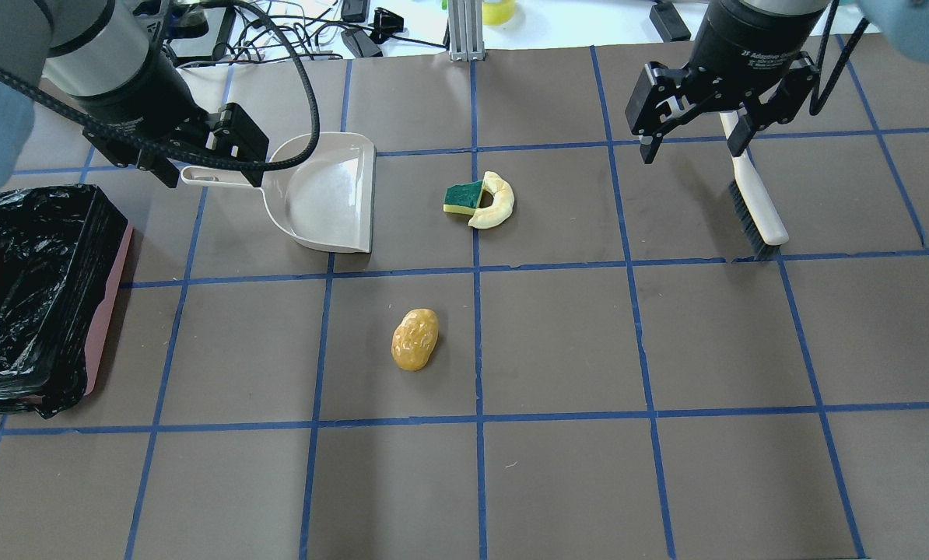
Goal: Sweep and dump trash into bin
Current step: 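Lower the left gripper to the dustpan while the right descends to the brush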
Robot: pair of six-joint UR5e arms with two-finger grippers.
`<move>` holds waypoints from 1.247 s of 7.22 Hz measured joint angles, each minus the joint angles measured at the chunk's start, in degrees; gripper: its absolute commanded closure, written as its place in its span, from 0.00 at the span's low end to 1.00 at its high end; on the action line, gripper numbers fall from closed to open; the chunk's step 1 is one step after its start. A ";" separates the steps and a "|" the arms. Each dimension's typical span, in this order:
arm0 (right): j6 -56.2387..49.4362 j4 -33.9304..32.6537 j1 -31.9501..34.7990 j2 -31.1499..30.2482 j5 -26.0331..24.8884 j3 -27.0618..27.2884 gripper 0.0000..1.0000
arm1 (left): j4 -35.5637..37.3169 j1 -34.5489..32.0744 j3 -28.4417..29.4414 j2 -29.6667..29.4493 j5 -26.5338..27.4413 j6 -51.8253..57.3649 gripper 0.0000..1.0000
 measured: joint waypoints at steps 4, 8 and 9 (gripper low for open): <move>-0.19 -0.89 -0.66 0.48 -0.29 0.52 0.06 | 0.11 -0.01 -0.41 0.27 0.13 0.14 0.00; -3.22 -13.80 -5.31 10.47 -1.00 -1.41 0.07 | -0.57 1.31 -0.41 0.49 0.38 0.10 0.00; -5.53 -17.37 -7.85 13.52 -1.02 -2.00 0.07 | -0.09 2.55 -0.43 0.05 0.28 -0.06 0.00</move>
